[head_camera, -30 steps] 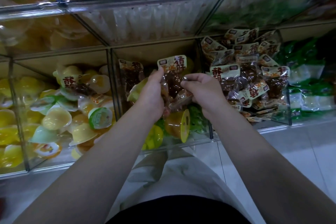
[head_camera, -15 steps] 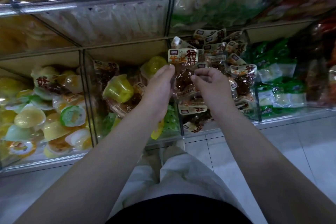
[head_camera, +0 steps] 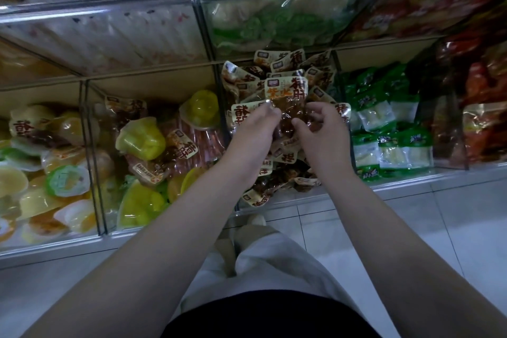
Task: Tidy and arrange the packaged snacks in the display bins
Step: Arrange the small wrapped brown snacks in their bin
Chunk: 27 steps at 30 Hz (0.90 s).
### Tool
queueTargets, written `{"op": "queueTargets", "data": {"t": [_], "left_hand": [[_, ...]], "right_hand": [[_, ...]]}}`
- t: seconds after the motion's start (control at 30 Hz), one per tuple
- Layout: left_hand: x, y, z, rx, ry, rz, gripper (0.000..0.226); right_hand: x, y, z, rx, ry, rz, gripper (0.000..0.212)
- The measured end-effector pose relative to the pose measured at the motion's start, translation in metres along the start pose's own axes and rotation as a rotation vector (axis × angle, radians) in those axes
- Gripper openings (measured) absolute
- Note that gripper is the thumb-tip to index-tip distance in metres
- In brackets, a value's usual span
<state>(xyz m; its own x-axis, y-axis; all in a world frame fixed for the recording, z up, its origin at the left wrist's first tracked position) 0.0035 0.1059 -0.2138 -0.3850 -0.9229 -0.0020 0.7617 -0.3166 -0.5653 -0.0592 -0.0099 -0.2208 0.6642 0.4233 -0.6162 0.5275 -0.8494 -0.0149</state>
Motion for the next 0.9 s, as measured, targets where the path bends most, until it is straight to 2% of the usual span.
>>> {"op": "queueTargets", "data": {"t": [0.17, 0.2, 0.27, 0.33, 0.43, 0.57, 0.7, 0.8, 0.9], "left_hand": [[0.022, -0.004, -0.002, -0.031, 0.038, -0.071, 0.018], [0.026, -0.004, -0.004, -0.028, 0.044, -0.088, 0.021], [0.031, -0.003, -0.008, -0.036, 0.056, -0.094, 0.041], [0.034, 0.0, -0.012, -0.044, 0.076, -0.101, 0.046], [0.037, 0.003, -0.017, -0.062, 0.089, -0.117, 0.046], [0.04, 0.003, -0.017, -0.11, 0.024, -0.154, 0.03], [0.039, 0.001, -0.017, -0.124, 0.006, -0.168, 0.029], [0.034, -0.001, -0.014, -0.116, 0.004, -0.167, 0.042], [0.027, 0.001, -0.009, -0.09, -0.05, -0.149, 0.055]], "right_hand": [[-0.012, 0.011, 0.017, -0.017, -0.046, 0.092, 0.032], [-0.013, 0.014, 0.021, -0.031, -0.072, 0.104, 0.031], [-0.014, 0.017, 0.029, -0.049, -0.144, 0.122, 0.031], [-0.014, 0.017, 0.032, -0.069, -0.216, 0.123, 0.033], [-0.009, 0.014, 0.029, -0.154, -0.249, 0.074, 0.035], [0.004, 0.012, 0.028, -0.27, -0.29, -0.048, 0.039], [0.008, 0.018, 0.027, -0.322, -0.353, -0.079, 0.043], [0.006, 0.026, 0.027, -0.336, -0.43, -0.087, 0.04], [0.006, 0.027, 0.022, -0.321, -0.385, -0.091, 0.037]]}}
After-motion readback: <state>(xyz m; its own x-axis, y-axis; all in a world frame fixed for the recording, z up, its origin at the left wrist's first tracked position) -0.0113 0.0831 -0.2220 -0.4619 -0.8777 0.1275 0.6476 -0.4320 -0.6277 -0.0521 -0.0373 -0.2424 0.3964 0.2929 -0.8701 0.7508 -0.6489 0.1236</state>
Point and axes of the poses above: each hand's wrist, its own y-axis towards the middle knuckle, its own x-axis out of the palm, z = x × y, the point moved 5 cm from there along y, towards the middle knuckle, and after that the axes turned 13 degrees about z, right-handed, at the moved point
